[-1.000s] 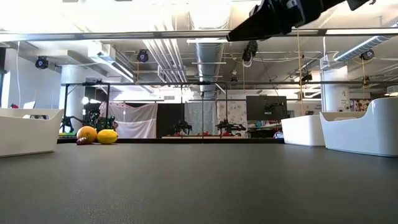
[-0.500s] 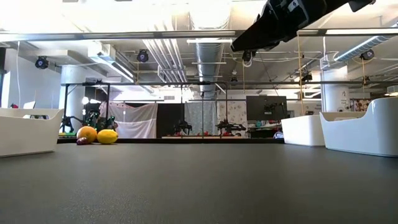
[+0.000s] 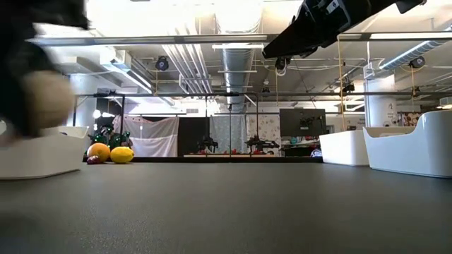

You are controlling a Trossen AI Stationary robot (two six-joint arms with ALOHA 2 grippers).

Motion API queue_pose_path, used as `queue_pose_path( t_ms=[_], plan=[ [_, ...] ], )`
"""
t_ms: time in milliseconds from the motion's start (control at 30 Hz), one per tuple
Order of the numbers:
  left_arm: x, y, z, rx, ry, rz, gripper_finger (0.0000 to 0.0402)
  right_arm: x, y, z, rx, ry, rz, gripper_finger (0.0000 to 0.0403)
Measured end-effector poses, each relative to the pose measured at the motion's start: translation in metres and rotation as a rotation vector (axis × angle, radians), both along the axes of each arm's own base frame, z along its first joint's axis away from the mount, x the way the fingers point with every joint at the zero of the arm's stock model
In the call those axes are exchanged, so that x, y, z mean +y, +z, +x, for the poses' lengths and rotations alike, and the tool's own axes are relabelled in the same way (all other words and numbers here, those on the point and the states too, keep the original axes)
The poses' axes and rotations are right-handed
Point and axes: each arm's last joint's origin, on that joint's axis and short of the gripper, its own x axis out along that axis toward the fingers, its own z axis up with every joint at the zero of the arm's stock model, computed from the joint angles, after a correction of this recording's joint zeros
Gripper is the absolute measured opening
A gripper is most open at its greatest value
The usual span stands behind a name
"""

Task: Sort produce into baskets
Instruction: Put the garlic into the top white bin

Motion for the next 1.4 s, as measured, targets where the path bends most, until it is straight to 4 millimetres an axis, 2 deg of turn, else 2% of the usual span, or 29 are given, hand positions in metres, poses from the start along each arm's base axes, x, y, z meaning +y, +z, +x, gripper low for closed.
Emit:
queue_pose_path(
  t_ms=[133,300,500,667,833,933,1133,1267,1400],
  plan=[
    [0.032,0.002,0.038,-0.139,-0.08,0.094,0.0078,0.0,-0.002,0.0,0.011,0.004,-0.001,0.0068],
    [0.073,0.002,0.076,-0.277,-0.113,0.165,0.0078,0.001,-0.016,0.001,0.106,-0.004,0.006,0.0068],
    [0.105,-0.028,0.102,-0.267,-0.057,0.204,0.0079,0.003,-0.044,0.004,0.253,-0.008,0.042,0.0068],
    [0.11,-0.057,0.113,-0.255,-0.015,0.227,0.0079,0.007,-0.073,0.011,0.357,0.018,0.087,0.0068],
    [0.111,-0.06,0.114,-0.282,0.051,0.264,0.0092,0.009,-0.105,0.018,0.466,0.003,0.077,0.0072],
    [0.11,-0.059,0.113,-0.279,0.048,0.271,0.0117,0.011,-0.114,0.026,0.491,-0.002,0.068,0.0088],
    [0.101,-0.048,0.109,-0.311,0.059,0.289,0.0178,0.014,-0.111,0.044,0.473,0.001,0.008,0.0146],
    [0.091,-0.029,0.102,-0.347,0.023,0.28,0.0206,0.013,-0.1,0.05,0.429,-0.016,-0.024,0.0189],
    [0.081,-0.009,0.092,-0.37,-0.021,0.275,0.0216,0.011,-0.095,0.055,0.399,-0.033,-0.027,0.0223]
  ],
)
